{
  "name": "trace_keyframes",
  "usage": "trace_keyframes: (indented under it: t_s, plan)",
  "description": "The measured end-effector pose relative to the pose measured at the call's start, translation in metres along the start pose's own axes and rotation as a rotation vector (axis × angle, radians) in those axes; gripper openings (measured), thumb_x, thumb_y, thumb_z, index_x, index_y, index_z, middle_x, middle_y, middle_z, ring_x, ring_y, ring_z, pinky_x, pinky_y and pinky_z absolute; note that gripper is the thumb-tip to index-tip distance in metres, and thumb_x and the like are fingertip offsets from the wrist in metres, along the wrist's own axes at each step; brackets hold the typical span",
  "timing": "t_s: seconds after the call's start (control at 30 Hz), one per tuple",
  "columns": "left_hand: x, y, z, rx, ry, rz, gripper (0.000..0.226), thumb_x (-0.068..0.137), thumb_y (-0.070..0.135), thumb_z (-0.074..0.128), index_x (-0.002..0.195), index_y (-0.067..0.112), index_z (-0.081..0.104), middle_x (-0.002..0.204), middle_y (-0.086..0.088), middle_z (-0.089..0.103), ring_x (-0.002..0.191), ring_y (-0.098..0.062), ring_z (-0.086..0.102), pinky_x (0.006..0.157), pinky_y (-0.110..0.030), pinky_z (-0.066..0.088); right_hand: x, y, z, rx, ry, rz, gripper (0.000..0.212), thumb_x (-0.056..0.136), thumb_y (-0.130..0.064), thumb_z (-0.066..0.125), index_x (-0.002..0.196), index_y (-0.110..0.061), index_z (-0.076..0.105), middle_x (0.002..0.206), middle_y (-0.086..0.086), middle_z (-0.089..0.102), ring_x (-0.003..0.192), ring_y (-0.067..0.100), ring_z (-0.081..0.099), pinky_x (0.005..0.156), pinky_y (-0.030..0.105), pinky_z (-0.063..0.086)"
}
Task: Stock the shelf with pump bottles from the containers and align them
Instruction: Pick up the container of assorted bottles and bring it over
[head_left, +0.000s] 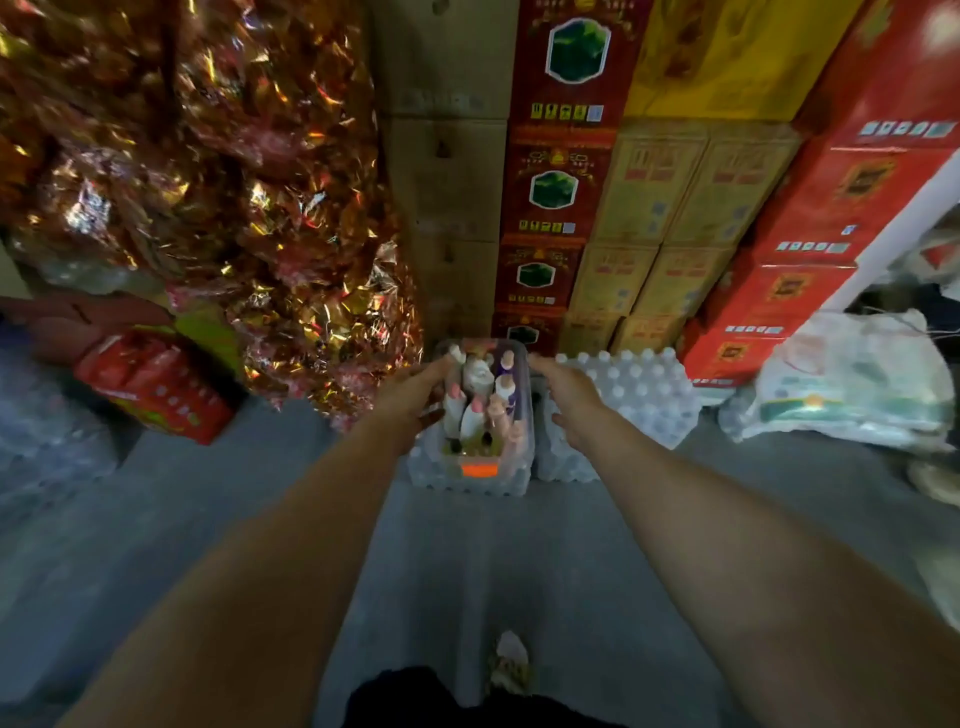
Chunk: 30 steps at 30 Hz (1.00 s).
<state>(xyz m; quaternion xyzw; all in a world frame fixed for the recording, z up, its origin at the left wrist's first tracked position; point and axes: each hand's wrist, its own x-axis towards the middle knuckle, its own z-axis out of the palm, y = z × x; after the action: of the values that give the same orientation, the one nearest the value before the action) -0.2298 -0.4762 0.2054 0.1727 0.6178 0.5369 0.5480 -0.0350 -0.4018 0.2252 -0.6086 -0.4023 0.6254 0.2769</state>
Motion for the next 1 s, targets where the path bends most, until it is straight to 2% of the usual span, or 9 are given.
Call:
trace_keyframes:
  t_s: [0.1,0.2,0.37,0.47,0.57,0.67,0.77,0.87,1.0]
  plan:
    - [0.039,0.001,0.006,0.027,0.001,-0.048,0.071,0.058,0.051,0.086,0.114,0.012,0.068,0.112,-0.010,0.070,0.110,-0.029,0.065,0.094,-0.047,0.054,0.048,-0.006,0.004,-0.037,-0.026,0.087,0.038,0.078,-0.052,0.074,0.104,-0.025,0.066,0.090,-0.012,0.063,0.079,0.005,0.057,0.059,0.027,0.038]
    - [0.076,0.001,0.006,0.022,0.024,-0.096,0.050,0.060,0.051,0.087,0.098,0.022,0.070,0.087,0.005,0.074,0.096,-0.020,0.066,0.076,-0.036,0.054,0.092,-0.010,0.011,-0.063,-0.023,0.148,0.041,0.077,-0.052,0.075,0.101,-0.019,0.068,0.096,-0.003,0.067,0.083,0.012,0.061,0.059,0.030,0.041]
    - [0.152,0.014,0.006,0.042,0.044,-0.168,0.019,0.081,0.037,0.077,0.090,0.023,0.069,0.075,0.009,0.074,0.090,-0.017,0.067,0.075,-0.033,0.050,0.171,-0.024,0.027,-0.084,-0.008,0.176,0.027,0.078,-0.048,0.075,0.088,-0.023,0.067,0.088,-0.006,0.066,0.079,0.010,0.060,0.059,0.030,0.040]
    - [0.205,0.019,0.003,0.071,0.056,-0.186,0.016,0.082,0.037,0.077,0.088,0.023,0.071,0.080,0.007,0.074,0.095,-0.021,0.066,0.087,-0.039,0.051,0.220,-0.028,0.037,-0.121,0.015,0.201,0.035,0.078,-0.048,0.074,0.099,-0.021,0.068,0.099,0.000,0.068,0.084,0.013,0.060,0.064,0.031,0.042]
    - [0.251,0.020,0.002,0.114,0.100,-0.268,0.026,0.083,0.038,0.076,0.100,0.020,0.068,0.102,-0.002,0.071,0.102,-0.024,0.064,0.092,-0.042,0.052,0.264,-0.028,0.046,-0.157,0.027,0.255,0.044,0.082,-0.045,0.074,0.111,-0.012,0.067,0.108,0.007,0.066,0.090,0.020,0.061,0.070,0.031,0.044]
    - [0.286,0.012,0.006,0.165,0.155,-0.343,0.023,0.084,0.036,0.075,0.100,0.025,0.063,0.107,-0.004,0.067,0.101,-0.021,0.062,0.079,-0.036,0.051,0.300,-0.025,0.049,-0.178,0.019,0.301,0.035,0.086,-0.041,0.073,0.102,-0.010,0.068,0.103,0.009,0.065,0.078,0.018,0.059,0.061,0.029,0.041]
    - [0.313,-0.002,0.009,0.186,0.174,-0.410,0.024,0.088,0.033,0.073,0.106,0.021,0.063,0.112,-0.005,0.064,0.101,-0.019,0.061,0.089,-0.038,0.050,0.328,-0.015,0.047,-0.215,0.011,0.368,0.039,0.086,-0.040,0.073,0.110,-0.010,0.065,0.101,0.007,0.062,0.089,0.022,0.057,0.072,0.031,0.043]
    - [0.338,-0.020,0.012,0.197,0.188,-0.466,0.038,0.091,0.032,0.068,0.123,0.014,0.058,0.121,-0.005,0.057,0.115,-0.022,0.054,0.096,-0.039,0.047,0.360,0.000,0.041,-0.267,-0.011,0.419,0.024,0.088,-0.038,0.071,0.090,-0.017,0.061,0.080,-0.001,0.059,0.075,0.016,0.054,0.073,0.031,0.045]
    - [0.373,-0.050,0.010,0.186,0.211,-0.505,0.011,0.097,0.028,0.061,0.104,0.020,0.061,0.120,-0.005,0.057,0.110,-0.021,0.052,0.101,-0.043,0.043,0.407,0.025,0.037,-0.437,-0.068,0.455,0.035,0.088,-0.044,0.069,0.091,-0.009,0.068,0.071,0.003,0.056,0.069,0.020,0.052,0.076,0.036,0.045]
